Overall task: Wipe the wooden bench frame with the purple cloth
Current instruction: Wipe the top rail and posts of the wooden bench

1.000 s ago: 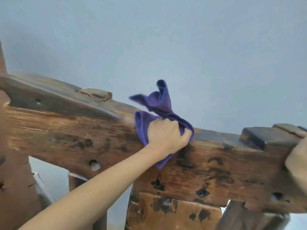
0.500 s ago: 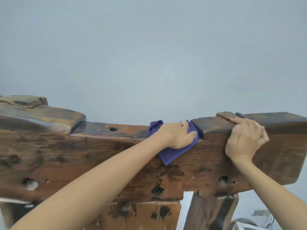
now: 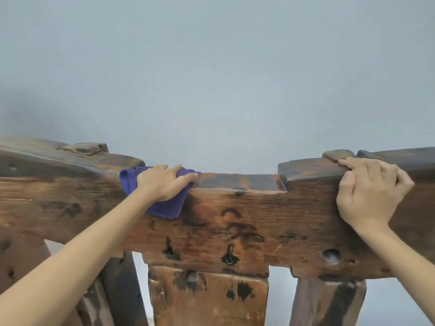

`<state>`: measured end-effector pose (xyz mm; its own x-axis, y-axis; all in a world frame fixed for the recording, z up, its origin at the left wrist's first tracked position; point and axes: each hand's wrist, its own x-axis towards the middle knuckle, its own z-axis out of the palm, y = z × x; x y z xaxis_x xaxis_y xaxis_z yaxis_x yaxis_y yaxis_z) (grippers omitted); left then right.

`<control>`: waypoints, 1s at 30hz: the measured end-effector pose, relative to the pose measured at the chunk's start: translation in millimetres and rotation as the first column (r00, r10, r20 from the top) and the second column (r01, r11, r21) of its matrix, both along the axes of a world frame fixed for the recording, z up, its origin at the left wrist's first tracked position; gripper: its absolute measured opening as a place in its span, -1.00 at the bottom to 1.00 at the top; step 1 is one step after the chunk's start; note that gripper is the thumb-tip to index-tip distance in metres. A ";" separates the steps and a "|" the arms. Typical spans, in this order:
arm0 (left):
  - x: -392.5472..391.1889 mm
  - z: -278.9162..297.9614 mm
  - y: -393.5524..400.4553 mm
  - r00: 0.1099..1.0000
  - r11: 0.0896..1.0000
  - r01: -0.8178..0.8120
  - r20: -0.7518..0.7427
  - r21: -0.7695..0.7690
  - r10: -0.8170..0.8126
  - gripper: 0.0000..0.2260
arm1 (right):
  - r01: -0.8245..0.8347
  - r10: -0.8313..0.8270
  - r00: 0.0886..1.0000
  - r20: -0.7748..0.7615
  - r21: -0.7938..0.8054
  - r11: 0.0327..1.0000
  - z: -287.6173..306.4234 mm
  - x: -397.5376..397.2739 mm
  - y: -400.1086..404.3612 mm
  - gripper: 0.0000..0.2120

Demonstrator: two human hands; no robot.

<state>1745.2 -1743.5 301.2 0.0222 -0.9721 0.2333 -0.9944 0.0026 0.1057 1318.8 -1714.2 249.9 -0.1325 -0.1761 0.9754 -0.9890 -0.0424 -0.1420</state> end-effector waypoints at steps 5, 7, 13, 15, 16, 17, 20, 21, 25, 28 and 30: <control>-97.1 -2.4 15.0 0.986 0.986 0.167 -0.024 -0.007 -0.167 -0.18 | -0.005 0.006 0.999 0.035 -0.013 1.000 -0.5 7.9 -1.6 -0.70; -150.4 3.6 15.4 0.958 0.959 0.284 -0.041 0.007 -0.283 -0.30 | -0.006 0.006 0.999 0.039 0.000 1.000 0.3 7.9 0.2 -0.71; -187.4 -24.6 35.8 0.934 0.886 0.345 0.024 -0.309 -0.356 -0.62 | -0.017 0.018 1.000 -0.004 0.040 0.999 -0.6 -0.4 0.9 -0.69; -175.7 -45.6 55.3 0.941 0.849 0.308 0.008 -0.429 -0.338 -0.49 | -0.017 0.018 1.000 -0.022 0.047 0.999 -1.2 -2.2 1.7 -0.67; -167.6 -57.2 65.1 0.941 0.826 0.294 -0.006 -0.480 -0.339 -0.46 | -0.010 0.011 1.000 -0.019 0.044 0.999 -0.7 1.7 -0.2 -0.67; -166.9 -72.0 75.8 0.932 0.799 0.300 -0.017 -0.521 -0.361 -0.44 | 0.003 -0.002 1.000 -0.013 0.047 0.999 -1.6 -1.8 1.4 -0.67; -152.8 -116.6 104.3 0.925 0.789 0.314 -0.019 -0.528 -0.381 -0.39 | -0.006 0.007 1.000 -0.028 0.034 0.999 -0.5 1.5 0.9 -0.69; -150.3 -123.5 109.0 0.922 0.784 0.317 -0.020 -0.533 -0.387 -0.41 | -0.001 0.002 0.999 -0.039 0.030 1.000 -0.2 1.9 2.6 -0.69; -155.2 -98.4 99.5 0.903 0.700 0.281 -0.067 -0.657 -0.425 -0.60 | -0.031 0.034 0.999 -0.024 0.090 0.995 7.0 2.5 12.1 -0.72; -174.0 -66.9 85.9 0.906 0.674 0.281 -0.043 -0.683 -0.422 -0.56 | -0.157 0.185 0.962 -0.200 0.151 0.976 23.6 -20.8 20.2 -0.72; -186.5 -53.2 72.8 0.919 0.726 0.279 -0.045 -0.629 -0.391 -0.59 | -0.127 0.206 0.916 -0.344 0.239 0.963 41.7 -49.7 24.8 -0.71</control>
<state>1558.7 -1670.7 248.0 -0.1853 -0.5823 0.7916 -0.8838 0.4509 0.1248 1269.1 -1689.3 291.6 0.2717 -0.3679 0.8893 -0.9547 -0.2199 0.2007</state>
